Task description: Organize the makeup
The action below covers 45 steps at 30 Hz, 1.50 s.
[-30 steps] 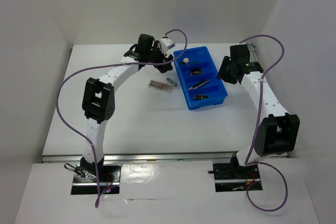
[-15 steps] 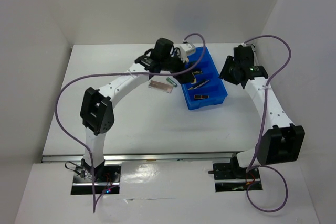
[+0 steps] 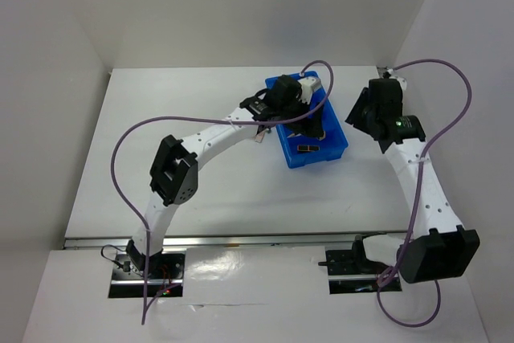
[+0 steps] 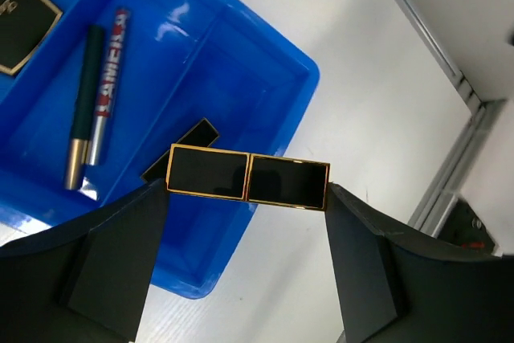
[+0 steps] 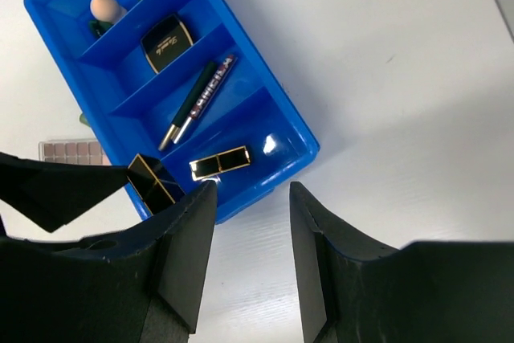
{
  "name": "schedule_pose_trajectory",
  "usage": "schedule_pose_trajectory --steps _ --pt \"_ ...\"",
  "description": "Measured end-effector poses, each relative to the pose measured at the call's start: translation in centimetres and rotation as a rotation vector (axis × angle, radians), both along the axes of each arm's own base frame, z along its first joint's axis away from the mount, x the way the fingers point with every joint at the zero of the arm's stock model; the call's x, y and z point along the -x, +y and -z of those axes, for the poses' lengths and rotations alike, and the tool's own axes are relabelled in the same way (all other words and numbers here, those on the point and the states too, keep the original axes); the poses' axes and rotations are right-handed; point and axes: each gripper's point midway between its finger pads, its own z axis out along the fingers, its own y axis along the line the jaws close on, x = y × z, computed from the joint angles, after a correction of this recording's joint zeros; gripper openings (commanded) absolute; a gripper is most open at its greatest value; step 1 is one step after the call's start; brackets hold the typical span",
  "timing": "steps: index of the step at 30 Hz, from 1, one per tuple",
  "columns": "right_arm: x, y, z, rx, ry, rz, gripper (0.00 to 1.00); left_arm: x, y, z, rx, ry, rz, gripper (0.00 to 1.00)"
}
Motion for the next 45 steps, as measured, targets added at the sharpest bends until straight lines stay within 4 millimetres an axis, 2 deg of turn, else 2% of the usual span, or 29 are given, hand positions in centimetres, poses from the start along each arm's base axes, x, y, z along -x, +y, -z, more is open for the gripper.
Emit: schedule_pose_trajectory --steps 5,9,18,22,23,24,27,28,30,38,42,45 --pt "1.5 -0.7 -1.0 -0.001 -0.043 0.044 0.51 0.0 -0.4 0.2 -0.011 0.051 -0.124 0.52" --pt "2.6 -1.2 -2.5 0.001 -0.094 0.073 0.52 -0.6 -1.6 0.2 0.010 0.080 -0.186 0.54" --pt "2.8 -1.6 -2.7 0.010 -0.100 0.092 0.52 -1.0 -1.7 4.5 -0.023 0.215 -0.335 0.54" --pt "2.8 -1.7 -2.6 0.013 -0.100 0.096 0.52 -1.2 -1.8 5.7 -0.023 0.256 -0.364 0.66" --pt "2.8 -1.7 -2.6 0.013 -0.100 0.096 0.52 -1.2 -1.9 5.8 -0.020 0.263 -0.369 0.70" --pt "2.8 -1.7 -2.7 0.013 -0.100 0.096 0.52 -1.2 -2.0 5.9 -0.017 0.269 -0.373 0.81" --pt "2.8 -1.7 -2.6 0.015 -0.097 0.097 0.52 -1.2 -2.0 6.3 -0.023 0.277 -0.377 0.87" --pt "2.7 -1.7 -2.5 0.015 -0.096 0.097 0.52 -1.2 -2.0 6.4 -0.025 0.278 -0.377 0.90" --pt "2.7 -1.7 -2.4 0.016 -0.093 0.097 0.52 -1.2 -2.0 6.4 -0.027 0.279 -0.377 0.92" --pt "2.5 -1.7 -2.1 0.017 -0.080 0.096 0.52 -1.7 -2.2 5.2 -0.017 0.238 -0.362 0.94" --pt "2.4 -1.7 -1.9 0.017 -0.074 0.094 0.52 -1.9 -2.0 4.3 -0.017 0.205 -0.356 0.94" --pt "2.3 -1.6 -1.7 0.017 -0.065 0.093 0.52 -2.0 -2.0 3.5 -0.004 0.194 -0.351 0.90"
